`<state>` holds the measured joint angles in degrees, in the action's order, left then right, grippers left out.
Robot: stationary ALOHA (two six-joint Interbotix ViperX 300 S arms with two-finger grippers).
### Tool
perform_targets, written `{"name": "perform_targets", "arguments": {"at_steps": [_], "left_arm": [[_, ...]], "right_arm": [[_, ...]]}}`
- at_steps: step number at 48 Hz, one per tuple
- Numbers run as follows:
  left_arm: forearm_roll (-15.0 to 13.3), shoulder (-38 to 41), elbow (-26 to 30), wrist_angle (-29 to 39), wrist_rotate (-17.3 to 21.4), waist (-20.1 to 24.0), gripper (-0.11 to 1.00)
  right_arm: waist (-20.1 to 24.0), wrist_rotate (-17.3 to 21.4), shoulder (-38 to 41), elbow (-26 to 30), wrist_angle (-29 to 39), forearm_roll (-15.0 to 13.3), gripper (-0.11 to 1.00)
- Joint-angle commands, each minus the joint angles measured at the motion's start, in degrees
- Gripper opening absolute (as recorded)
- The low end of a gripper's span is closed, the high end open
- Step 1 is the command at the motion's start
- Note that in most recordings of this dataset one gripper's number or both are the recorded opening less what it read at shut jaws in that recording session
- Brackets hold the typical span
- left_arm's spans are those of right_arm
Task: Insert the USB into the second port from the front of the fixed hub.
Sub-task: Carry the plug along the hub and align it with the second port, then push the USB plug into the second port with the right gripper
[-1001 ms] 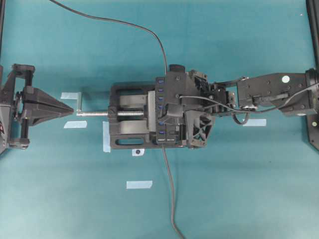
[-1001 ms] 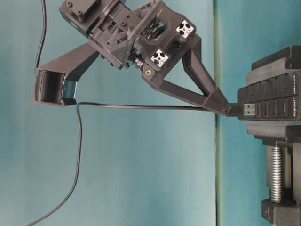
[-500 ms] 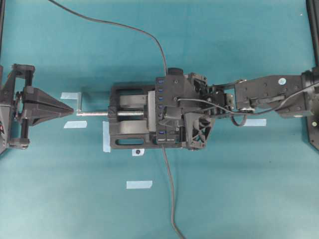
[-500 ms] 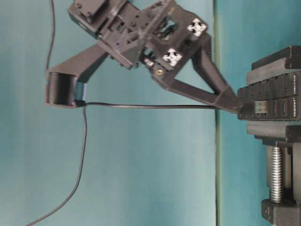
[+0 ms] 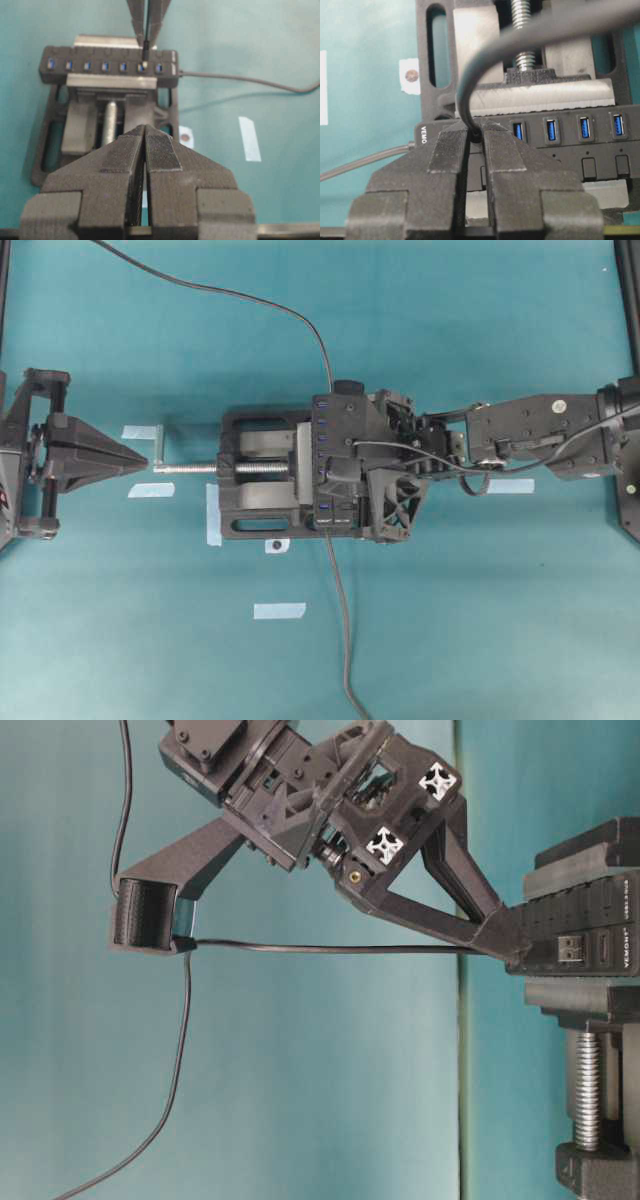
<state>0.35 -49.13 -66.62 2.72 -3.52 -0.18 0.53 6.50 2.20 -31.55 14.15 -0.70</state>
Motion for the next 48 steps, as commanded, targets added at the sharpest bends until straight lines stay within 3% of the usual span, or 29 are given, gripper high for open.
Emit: {"name": "perform_targets", "arguments": {"at_steps": [1,48], "left_arm": [[0.1,0.3,0.7,-0.5,0.1,0.1,0.0],[0.1,0.2,0.4,-0.6,0.1,0.0,0.0]], "right_arm": [[0.0,0.7,-0.7,0.3,-0.4,0.1,0.07],[-0.9,0.6,-0.3,-0.4,-1.4,0.1,0.07]]}}
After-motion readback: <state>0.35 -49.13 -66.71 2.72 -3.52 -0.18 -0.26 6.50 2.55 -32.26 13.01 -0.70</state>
